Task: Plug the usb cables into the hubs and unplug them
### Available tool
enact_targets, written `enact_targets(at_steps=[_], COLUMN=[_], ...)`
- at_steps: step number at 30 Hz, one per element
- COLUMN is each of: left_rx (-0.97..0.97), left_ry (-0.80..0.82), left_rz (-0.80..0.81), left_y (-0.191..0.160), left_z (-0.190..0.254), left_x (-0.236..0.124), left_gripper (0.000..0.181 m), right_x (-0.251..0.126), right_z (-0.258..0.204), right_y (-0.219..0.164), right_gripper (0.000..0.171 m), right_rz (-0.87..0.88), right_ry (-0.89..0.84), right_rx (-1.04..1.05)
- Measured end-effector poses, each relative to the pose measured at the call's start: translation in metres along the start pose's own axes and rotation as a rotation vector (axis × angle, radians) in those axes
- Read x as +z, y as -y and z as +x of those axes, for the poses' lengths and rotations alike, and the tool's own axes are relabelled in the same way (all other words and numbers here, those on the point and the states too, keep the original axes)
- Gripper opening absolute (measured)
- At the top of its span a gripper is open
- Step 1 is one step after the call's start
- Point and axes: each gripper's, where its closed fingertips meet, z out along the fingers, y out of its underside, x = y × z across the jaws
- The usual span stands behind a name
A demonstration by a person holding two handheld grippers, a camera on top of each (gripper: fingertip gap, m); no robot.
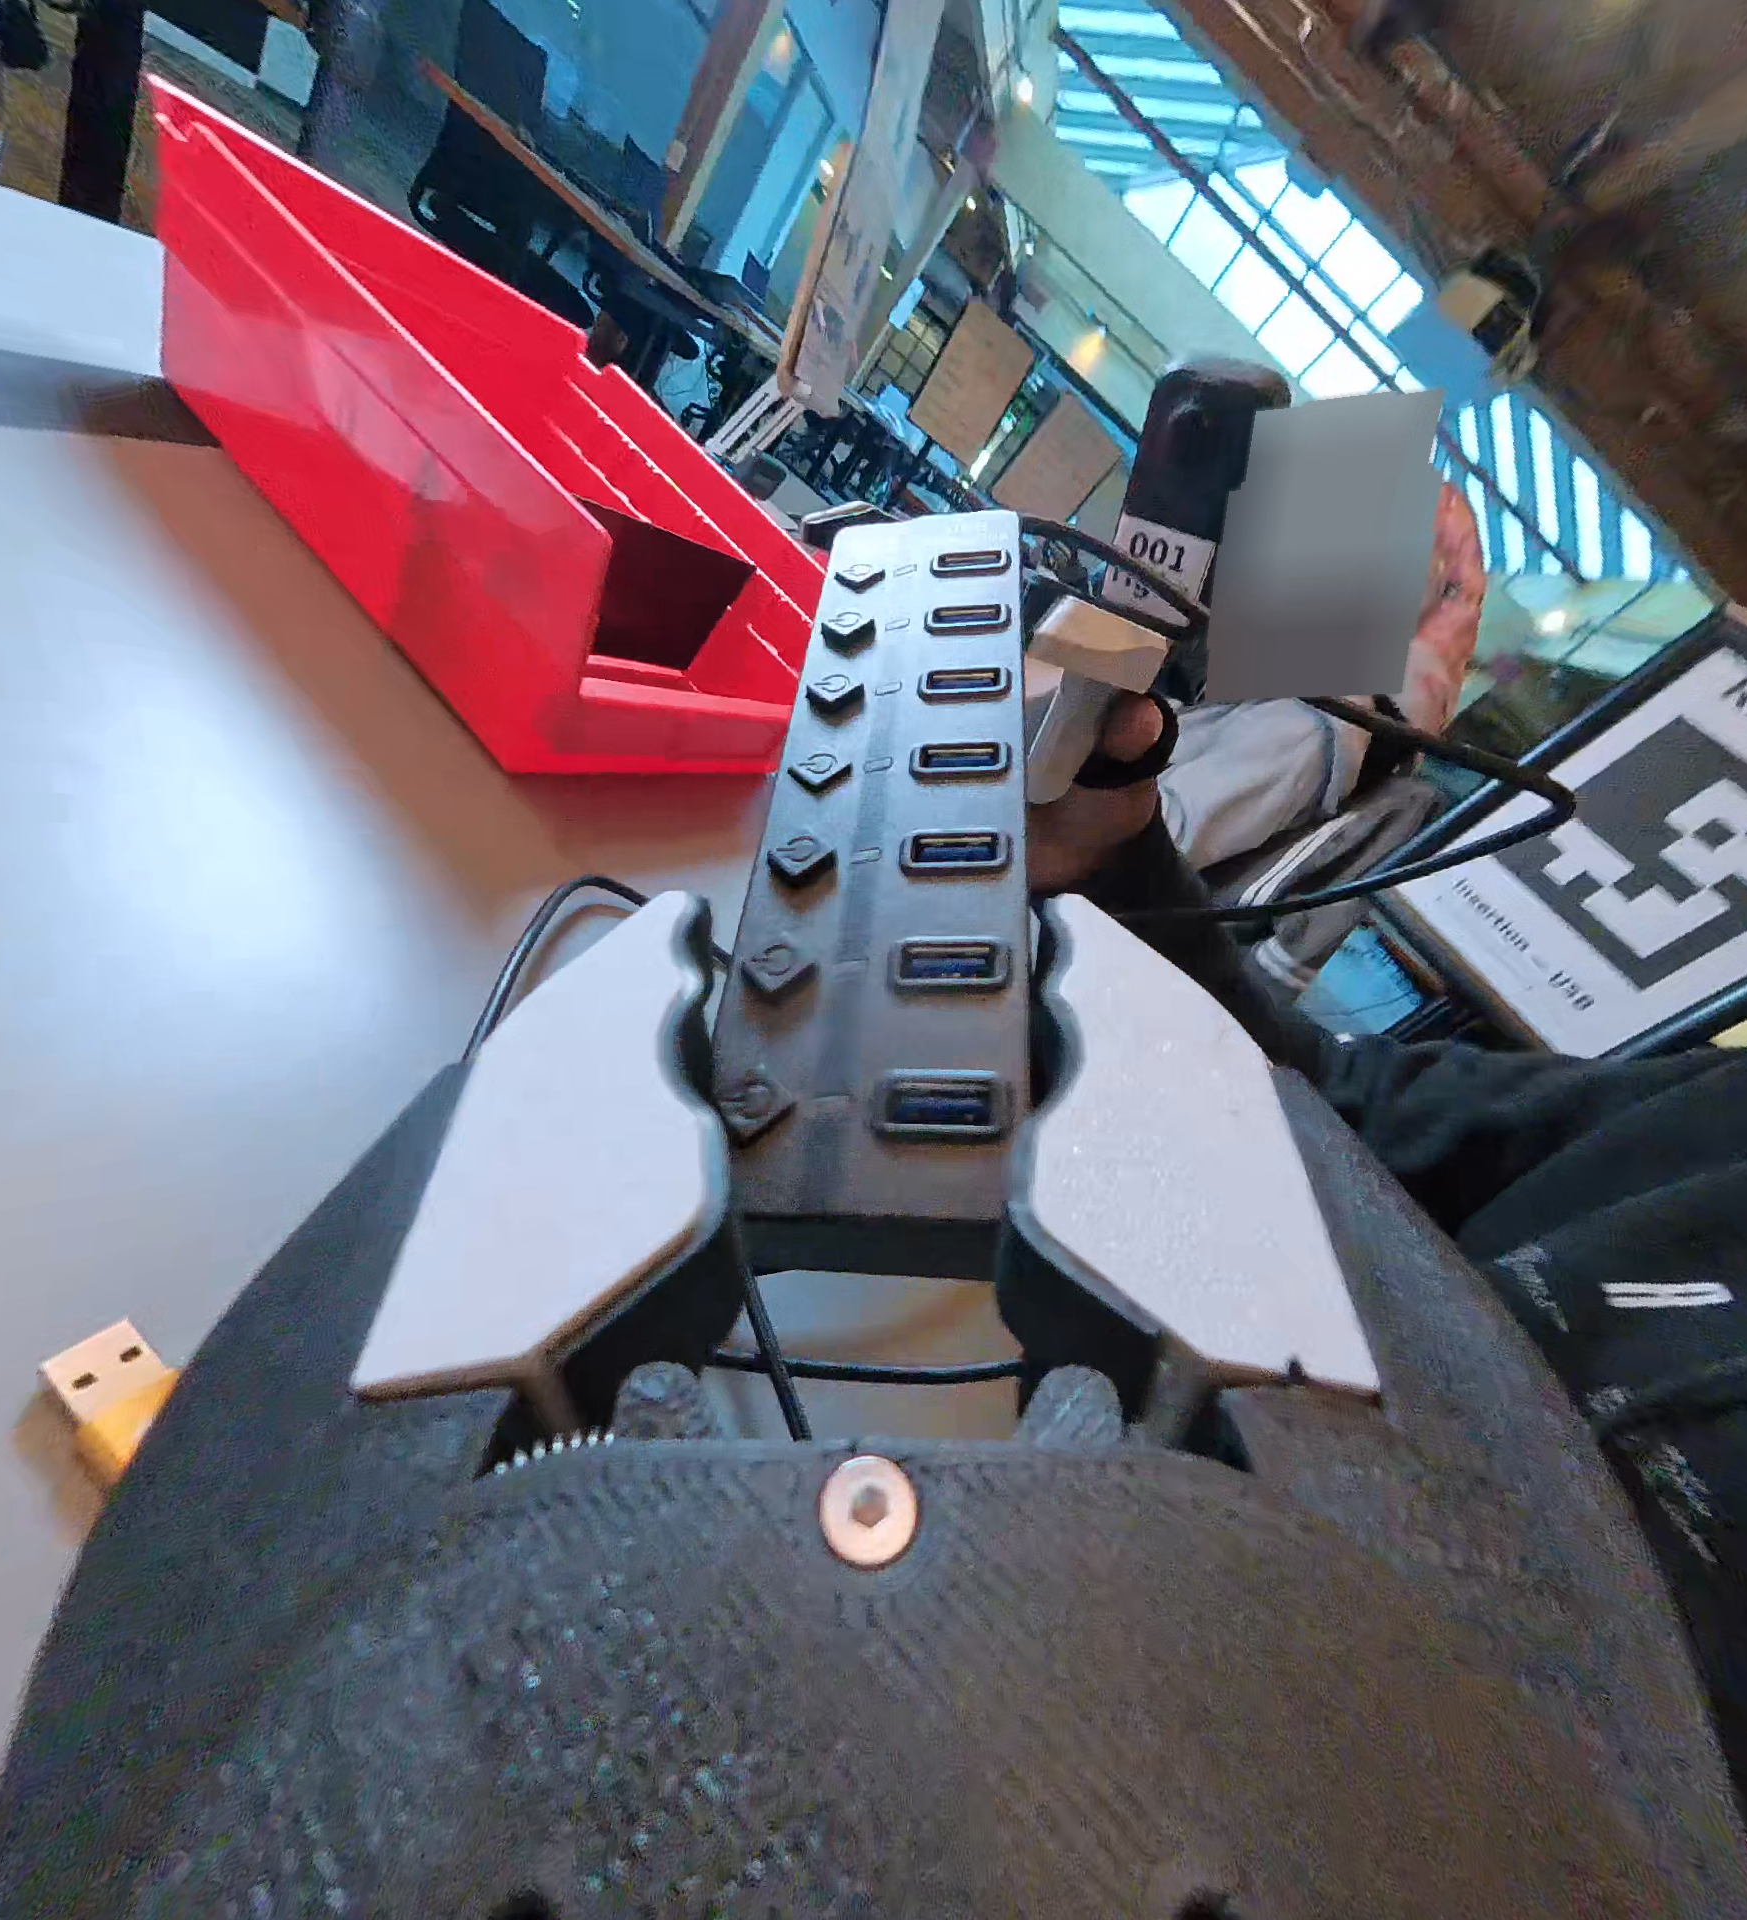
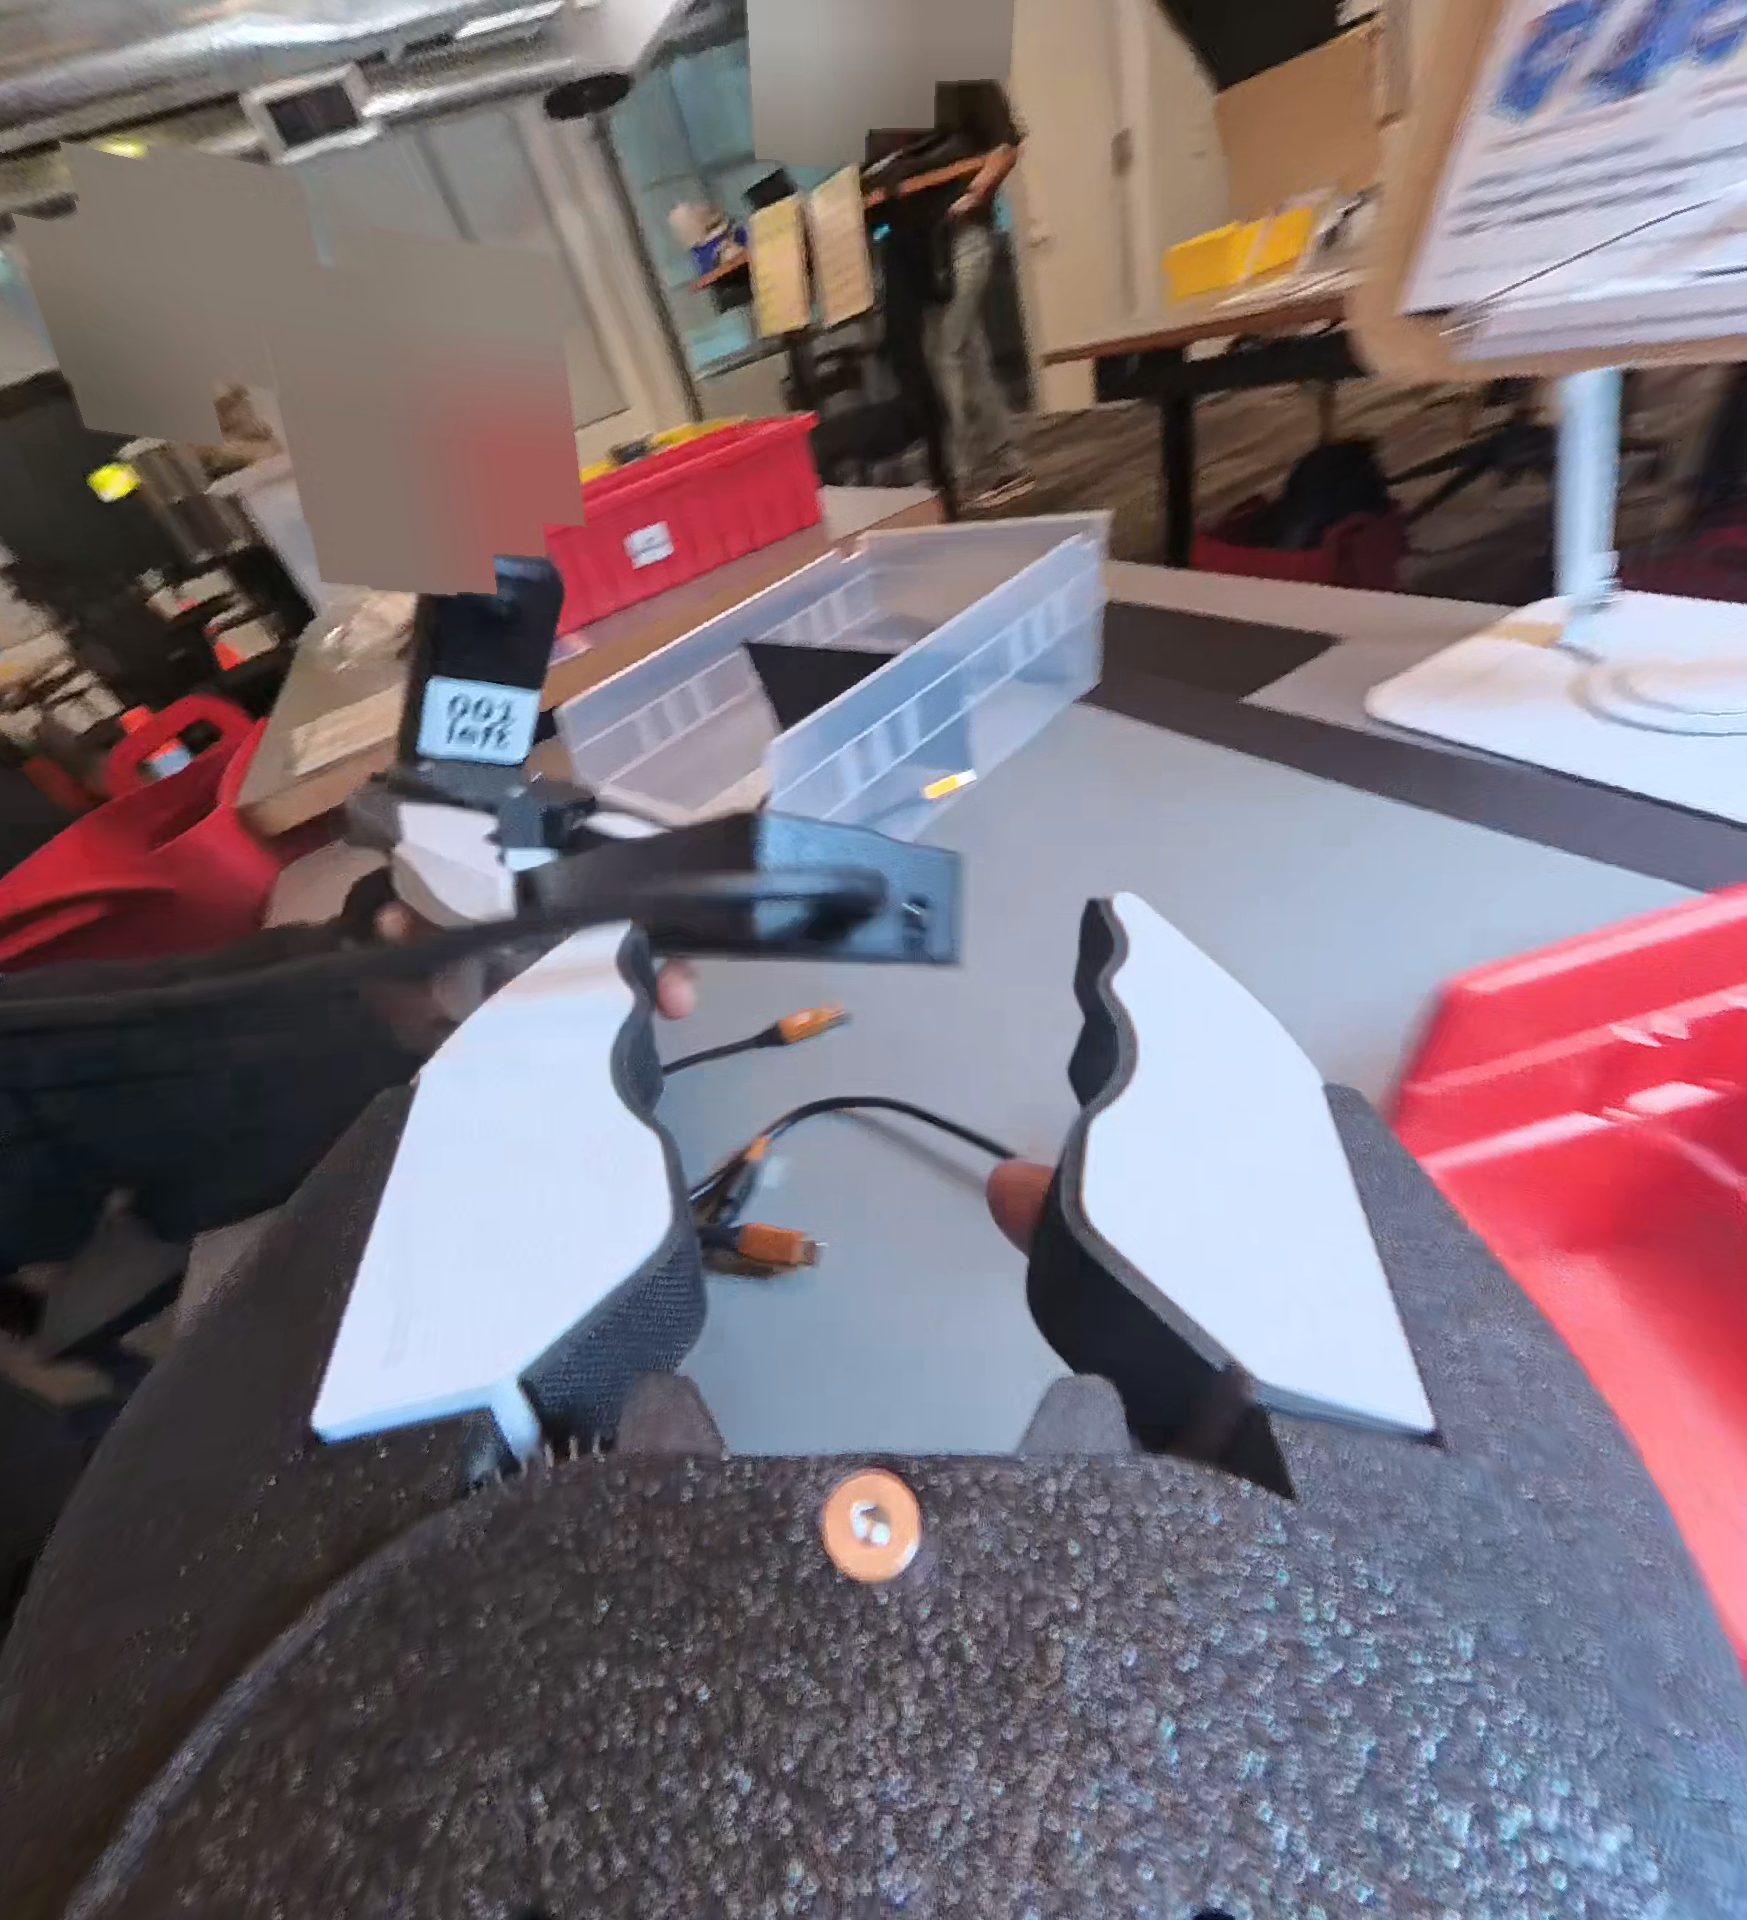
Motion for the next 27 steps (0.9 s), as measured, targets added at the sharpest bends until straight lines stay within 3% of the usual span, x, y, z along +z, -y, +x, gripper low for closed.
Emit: enact_targets(at_steps=[3, 6, 11, 14, 16, 19, 22, 27], left_rx=[-0.187, -0.243, -0.28, -0.315, -0.329, -0.289, -0.263, -0.298], left_ry=[-0.024, 0.005, 0.112, 0.186, 0.224, 0.275, 0.299, 0.249], left_rz=[0.093, 0.131, 0.199, 0.23, 0.245, 0.191, 0.141, 0.125], left_y=[0.013, 0.02, 0.032, 0.036, 0.035, 0.024, 0.012, 0.006], left_z=[-0.012, -0.02, -0.034, -0.045, -0.049, -0.052, -0.05, -0.038], left_x=[-0.012, -0.018, -0.019, -0.015, -0.013, -0.008, -0.004, 0.005], left_gripper=[0.056, 0.055, 0.056, 0.056, 0.056, 0.056, 0.056, 0.056], right_x=[-0.028, -0.054, -0.066, -0.024, 0.013, 0.048, 0.058, 0.061], right_z=[0.036, 0.036, -0.063, -0.115, -0.117, -0.086, -0.045, -0.001], right_y=[0.025, 0.052, 0.096, 0.06, 0.014, -0.028, -0.026, -0.037], right_gripper=[0.07, 0.066, 0.055, 0.052, 0.054, 0.056, 0.056, 0.063], right_rz=[0.125, 0.202, 0.309, 0.172, 0.008, -0.134, -0.167, -0.224], right_ry=[-0.136, -0.254, -0.285, -0.192, -0.165, -0.214, -0.33, -0.525], right_rx=[0.038, -0.085, -0.542, -0.766, -0.874, -0.94, -0.963, -1.245])
